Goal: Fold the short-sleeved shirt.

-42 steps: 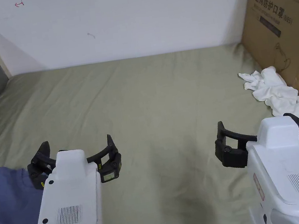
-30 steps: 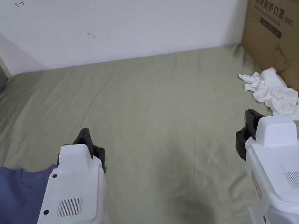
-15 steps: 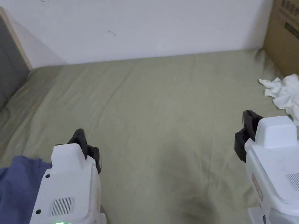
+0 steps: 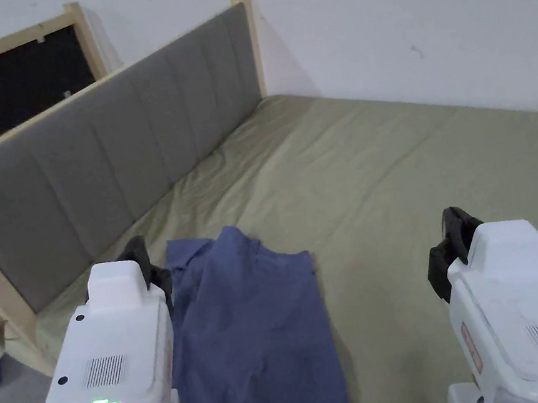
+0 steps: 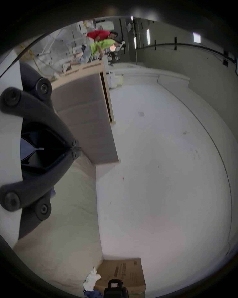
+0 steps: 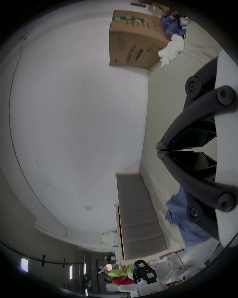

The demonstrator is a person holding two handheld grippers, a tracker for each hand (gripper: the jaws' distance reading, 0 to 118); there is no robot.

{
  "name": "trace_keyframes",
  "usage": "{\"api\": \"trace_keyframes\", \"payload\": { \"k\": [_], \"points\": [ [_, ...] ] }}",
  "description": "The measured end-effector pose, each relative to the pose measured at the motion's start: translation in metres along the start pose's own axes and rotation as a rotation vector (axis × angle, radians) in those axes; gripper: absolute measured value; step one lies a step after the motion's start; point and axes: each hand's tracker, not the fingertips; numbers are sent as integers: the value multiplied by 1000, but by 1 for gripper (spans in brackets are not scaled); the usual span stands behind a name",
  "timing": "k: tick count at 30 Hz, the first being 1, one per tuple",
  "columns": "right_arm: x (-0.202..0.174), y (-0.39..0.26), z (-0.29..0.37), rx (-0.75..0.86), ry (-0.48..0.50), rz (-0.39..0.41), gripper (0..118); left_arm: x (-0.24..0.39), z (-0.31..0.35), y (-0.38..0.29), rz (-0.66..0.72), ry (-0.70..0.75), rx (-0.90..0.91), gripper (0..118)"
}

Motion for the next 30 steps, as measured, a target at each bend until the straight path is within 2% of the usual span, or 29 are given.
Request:
{"api": "trace_keyframes", "payload": {
  "k": [5, 12, 21, 30],
  "points": [
    [-38, -4, -13, -7, 106, -1, 0, -46, 14, -9, -11, 100, -25, 0],
    [-51, -7, -16, -10, 153, 14, 0, -63, 23, -24, 1, 141, -73, 0],
    [-28, -6, -21, -10, 100, 37, 0, -42, -15, -27, 85, 4, -171, 0],
    [5, -12, -33, -45, 10, 57, 0, 18, -116, -49, 156, -184, -546, 0]
  ]
}}
